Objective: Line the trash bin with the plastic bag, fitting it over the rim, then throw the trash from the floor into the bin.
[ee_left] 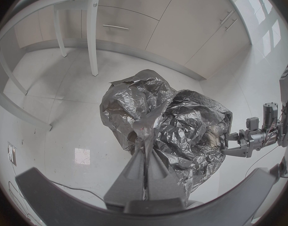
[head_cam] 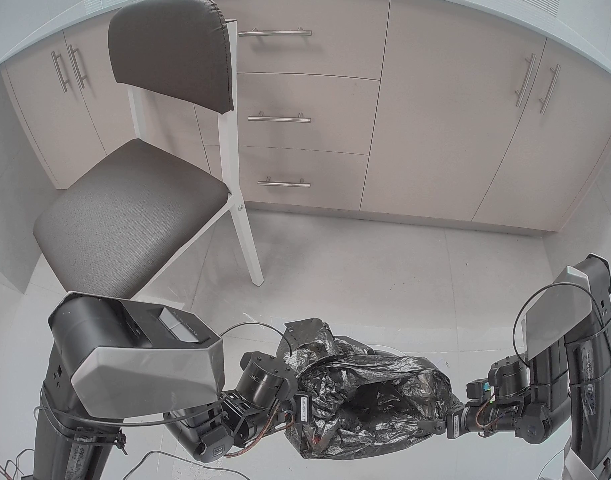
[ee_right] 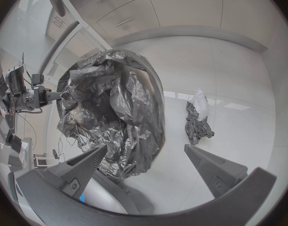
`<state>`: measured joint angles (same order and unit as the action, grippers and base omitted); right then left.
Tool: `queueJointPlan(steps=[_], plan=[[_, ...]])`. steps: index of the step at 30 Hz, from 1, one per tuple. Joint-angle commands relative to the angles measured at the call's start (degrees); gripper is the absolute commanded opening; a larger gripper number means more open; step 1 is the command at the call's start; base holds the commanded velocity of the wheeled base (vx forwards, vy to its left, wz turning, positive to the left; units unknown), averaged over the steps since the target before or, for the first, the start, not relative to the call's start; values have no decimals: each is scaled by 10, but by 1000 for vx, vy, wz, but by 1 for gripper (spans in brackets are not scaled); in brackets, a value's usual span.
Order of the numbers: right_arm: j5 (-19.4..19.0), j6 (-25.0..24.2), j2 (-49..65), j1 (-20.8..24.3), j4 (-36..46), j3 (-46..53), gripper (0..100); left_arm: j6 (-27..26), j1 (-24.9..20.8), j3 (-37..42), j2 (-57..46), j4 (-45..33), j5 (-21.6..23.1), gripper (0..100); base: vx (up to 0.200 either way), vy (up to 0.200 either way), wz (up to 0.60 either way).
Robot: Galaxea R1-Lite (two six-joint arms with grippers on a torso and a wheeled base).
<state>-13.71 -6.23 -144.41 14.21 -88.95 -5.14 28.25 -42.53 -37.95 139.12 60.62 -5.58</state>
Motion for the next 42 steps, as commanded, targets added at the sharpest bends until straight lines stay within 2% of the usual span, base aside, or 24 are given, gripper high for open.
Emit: queueJointPlan(steps=[1,4,5,6,7,8,10,11,12,18,20,22,24,25,26,27,28,30,32,35,37,38,40,42], plan=[[26,4,-10,-1,-10,31,100,1,1,0,2,0,0,0,0,0,0],[38,23,-16,-9,-10,51,100,1,1,-1,3,0,-1,0,0,0,0],[91,78,-40,-21,-2,51,100,1,1,-1,4,0,-1,0,0,0,0],[135,106,-48,-27,2,51,100,0,1,-1,4,0,-1,0,0,0,0],[159,122,-47,-28,4,51,100,0,1,-1,4,0,-2,0,0,0,0],[159,122,-47,-28,4,51,100,0,1,-1,4,0,-2,0,0,0,0],[137,137,-47,-27,4,51,100,0,0,-2,5,0,-2,0,0,0,0],[101,138,-47,-31,3,51,100,0,0,-2,5,0,-3,0,0,0,0],[86,138,-45,-36,3,51,100,0,1,-3,5,0,-2,0,0,0,0],[70,140,-43,-45,-1,51,100,1,1,-3,5,0,-2,0,0,0,0],[51,139,-40,-47,-3,51,100,1,1,-4,5,0,-3,0,0,0,0],[6,138,-25,-52,-5,51,100,1,1,-3,5,1,-3,0,0,0,0],[-61,134,12,-52,4,51,100,1,1,-3,5,1,-3,0,0,0,0],[-66,134,16,-52,5,51,100,1,1,-3,5,1,-3,0,0,0,0],[-113,126,60,-52,26,51,100,3,1,0,4,8,-1,0,0,0,0],[-129,111,92,-50,45,51,100,4,1,1,4,17,0,0,0,0,0],[-129,111,92,-50,45,51,100,4,1,1,4,17,0,0,0,0,0],[-163,58,193,-36,105,51,100,5,2,7,6,39,0,0,0,0,0],[-168,45,244,-25,131,51,100,5,2,11,5,45,0,0,0,0,0],[-165,39,283,-11,135,51,100,5,2,11,6,49,0,0,0,0,0],[-98,35,306,7,107,26,100,7,3,10,6,49,1,0,0,0,0],[-98,35,306,7,107,26,100,7,3,10,6,49,1,0,0,0,0],[16,34,277,20,65,-32,100,7,3,9,6,49,1,0,0,0,0],[32,38,253,27,51,-68,100,7,3,9,6,49,1,0,0,0,0]])
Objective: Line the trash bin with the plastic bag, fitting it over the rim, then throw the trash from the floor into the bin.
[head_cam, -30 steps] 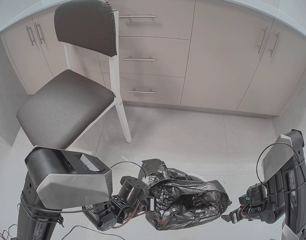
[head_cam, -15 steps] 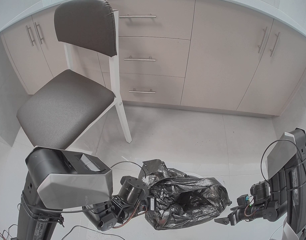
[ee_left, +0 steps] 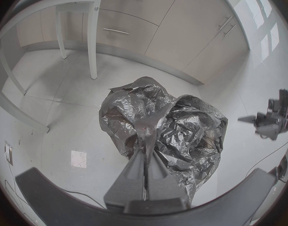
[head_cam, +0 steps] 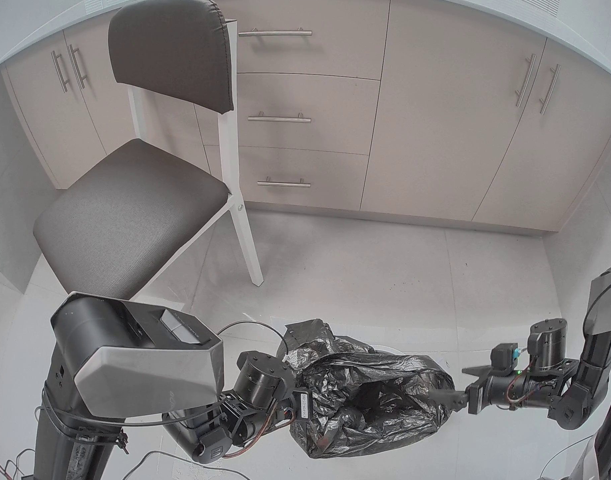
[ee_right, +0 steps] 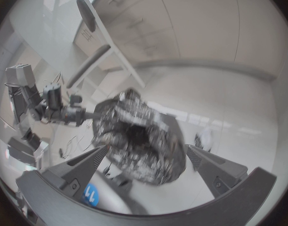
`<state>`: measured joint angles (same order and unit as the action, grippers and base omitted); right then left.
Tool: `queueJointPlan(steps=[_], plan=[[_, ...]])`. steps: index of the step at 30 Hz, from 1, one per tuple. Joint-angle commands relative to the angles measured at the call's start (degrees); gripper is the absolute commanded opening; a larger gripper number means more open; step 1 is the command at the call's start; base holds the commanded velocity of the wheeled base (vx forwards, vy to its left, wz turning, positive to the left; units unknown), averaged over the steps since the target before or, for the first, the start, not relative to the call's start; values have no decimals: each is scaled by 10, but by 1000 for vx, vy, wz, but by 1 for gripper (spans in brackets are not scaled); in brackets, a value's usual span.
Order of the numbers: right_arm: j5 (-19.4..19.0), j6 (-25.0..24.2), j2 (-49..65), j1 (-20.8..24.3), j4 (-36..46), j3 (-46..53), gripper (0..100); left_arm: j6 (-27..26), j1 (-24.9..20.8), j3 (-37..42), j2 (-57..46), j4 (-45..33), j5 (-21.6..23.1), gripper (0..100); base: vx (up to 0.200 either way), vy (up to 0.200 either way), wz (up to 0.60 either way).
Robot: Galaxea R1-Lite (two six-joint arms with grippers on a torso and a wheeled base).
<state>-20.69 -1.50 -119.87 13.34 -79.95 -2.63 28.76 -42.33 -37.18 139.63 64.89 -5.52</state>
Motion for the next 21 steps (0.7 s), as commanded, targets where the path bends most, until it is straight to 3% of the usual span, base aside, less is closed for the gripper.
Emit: queueJointPlan(steps=[1,10,21], plan=[[101,-8,-3,44,-36,-110,100,2,2,1,0,7,1,0,0,0,0],[107,32,-124,78,-7,-229,100,3,4,0,0,8,2,0,0,0,0],[118,62,-181,100,15,-257,100,2,4,0,0,8,1,0,0,0,0]])
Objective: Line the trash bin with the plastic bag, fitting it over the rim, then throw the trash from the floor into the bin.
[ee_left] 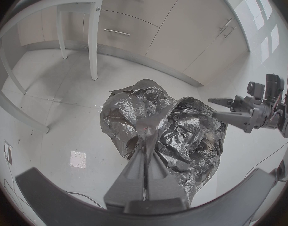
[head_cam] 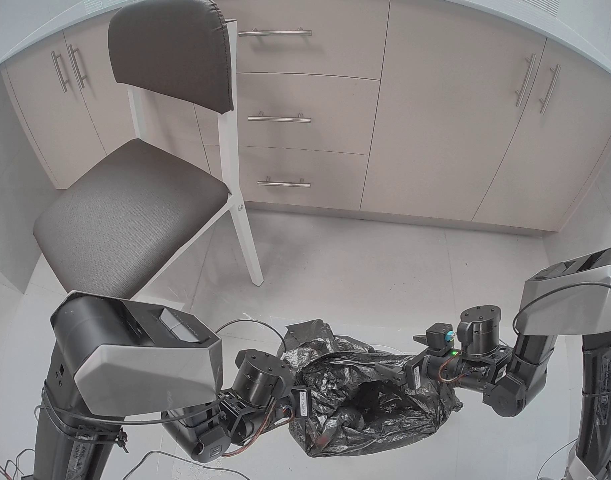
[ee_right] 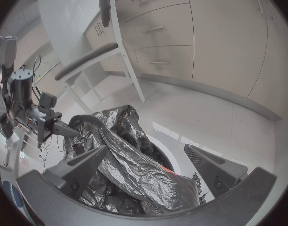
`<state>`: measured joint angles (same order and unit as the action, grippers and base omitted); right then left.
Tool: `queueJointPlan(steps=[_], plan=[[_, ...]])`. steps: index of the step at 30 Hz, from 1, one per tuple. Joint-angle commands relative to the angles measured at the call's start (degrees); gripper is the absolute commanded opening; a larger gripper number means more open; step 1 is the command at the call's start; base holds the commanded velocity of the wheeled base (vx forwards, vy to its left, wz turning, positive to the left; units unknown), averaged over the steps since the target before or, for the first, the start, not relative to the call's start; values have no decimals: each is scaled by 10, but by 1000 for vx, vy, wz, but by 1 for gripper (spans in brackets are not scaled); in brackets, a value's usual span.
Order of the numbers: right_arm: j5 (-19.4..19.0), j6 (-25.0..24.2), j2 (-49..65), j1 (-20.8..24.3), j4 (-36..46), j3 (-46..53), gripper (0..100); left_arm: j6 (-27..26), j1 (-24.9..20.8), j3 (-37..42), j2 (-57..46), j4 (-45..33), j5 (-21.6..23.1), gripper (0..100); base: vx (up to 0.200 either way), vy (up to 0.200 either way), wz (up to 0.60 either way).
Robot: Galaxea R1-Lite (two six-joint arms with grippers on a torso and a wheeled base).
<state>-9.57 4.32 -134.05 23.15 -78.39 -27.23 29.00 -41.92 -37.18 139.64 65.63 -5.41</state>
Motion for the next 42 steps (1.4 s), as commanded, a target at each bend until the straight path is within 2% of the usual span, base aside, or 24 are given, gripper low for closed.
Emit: queueJointPlan(steps=[1,10,20,25,31,40,41,42], plan=[[9,3,-41,1,-1,-12,100,0,0,0,0,0,0,0,0,0,0],[12,8,-67,-22,2,-43,100,-2,-1,-16,17,46,-6,0,0,0,0],[11,6,-91,-39,1,-92,100,-10,-2,-38,26,45,4,0,0,0,0],[10,2,-95,-54,-2,-109,100,-29,1,-77,43,31,8,0,0,0,0],[5,-18,-102,-64,-5,-114,100,-27,-1,-83,41,18,1,0,0,0,0],[5,-19,-102,-65,-5,-121,100,-26,0,-84,41,19,-4,0,0,0,0],[4,-20,-103,-65,-5,-124,100,-27,0,-83,41,19,-4,100,0,0,0],[4,-20,-103,-65,-5,-124,100,-26,0,-83,42,19,-4,100,0,0,0]])
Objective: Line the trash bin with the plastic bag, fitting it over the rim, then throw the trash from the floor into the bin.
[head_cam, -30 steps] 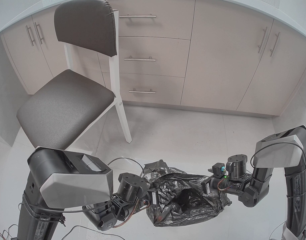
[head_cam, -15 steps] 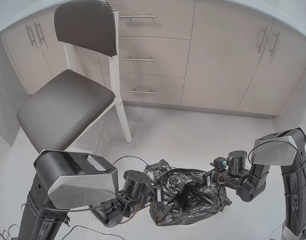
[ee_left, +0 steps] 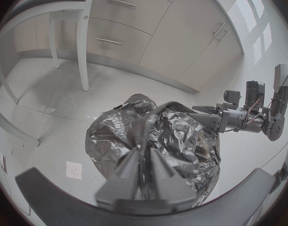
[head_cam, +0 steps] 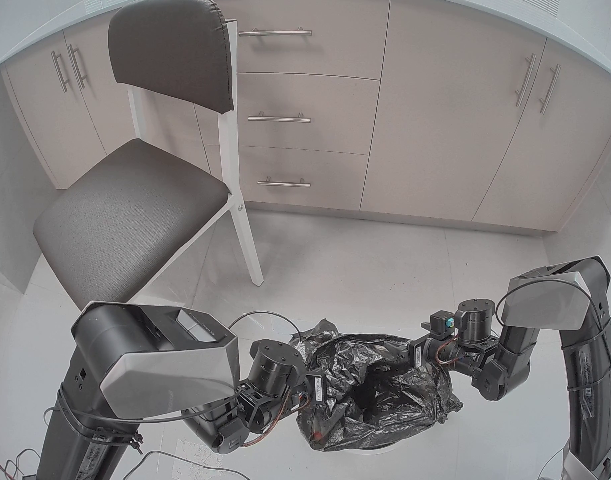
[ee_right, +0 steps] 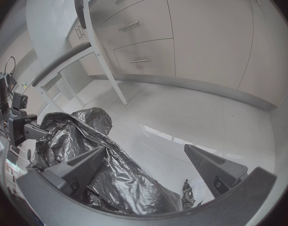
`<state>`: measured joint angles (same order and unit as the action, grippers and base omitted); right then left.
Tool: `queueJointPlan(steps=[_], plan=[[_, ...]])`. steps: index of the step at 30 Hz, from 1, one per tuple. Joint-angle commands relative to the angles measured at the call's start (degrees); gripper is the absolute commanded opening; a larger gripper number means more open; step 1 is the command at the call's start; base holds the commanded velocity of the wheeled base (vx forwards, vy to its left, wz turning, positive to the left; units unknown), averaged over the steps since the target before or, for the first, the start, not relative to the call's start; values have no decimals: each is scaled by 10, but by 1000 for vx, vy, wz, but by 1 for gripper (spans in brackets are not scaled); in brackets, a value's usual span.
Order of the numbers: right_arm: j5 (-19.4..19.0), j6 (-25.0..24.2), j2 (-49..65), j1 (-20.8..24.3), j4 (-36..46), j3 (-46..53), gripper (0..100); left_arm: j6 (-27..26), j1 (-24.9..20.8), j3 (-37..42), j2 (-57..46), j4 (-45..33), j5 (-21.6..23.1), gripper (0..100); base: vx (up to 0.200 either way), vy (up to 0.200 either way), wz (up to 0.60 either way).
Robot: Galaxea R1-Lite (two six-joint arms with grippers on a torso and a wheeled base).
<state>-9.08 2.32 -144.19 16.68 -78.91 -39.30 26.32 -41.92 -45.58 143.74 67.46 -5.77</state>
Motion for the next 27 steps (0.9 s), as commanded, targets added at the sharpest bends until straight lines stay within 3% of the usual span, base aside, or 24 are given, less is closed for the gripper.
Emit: queueJointPlan(steps=[1,12,27], plan=[[-1,-3,-2,0,0,-3,100,0,0,0,0,0,0,100,0,0,0],[-1,-13,-4,8,-1,2,100,4,8,-10,3,2,-2,100,0,0,0],[-1,-12,-10,8,-17,3,100,0,26,-48,15,-15,-95,100,0,0,0]])
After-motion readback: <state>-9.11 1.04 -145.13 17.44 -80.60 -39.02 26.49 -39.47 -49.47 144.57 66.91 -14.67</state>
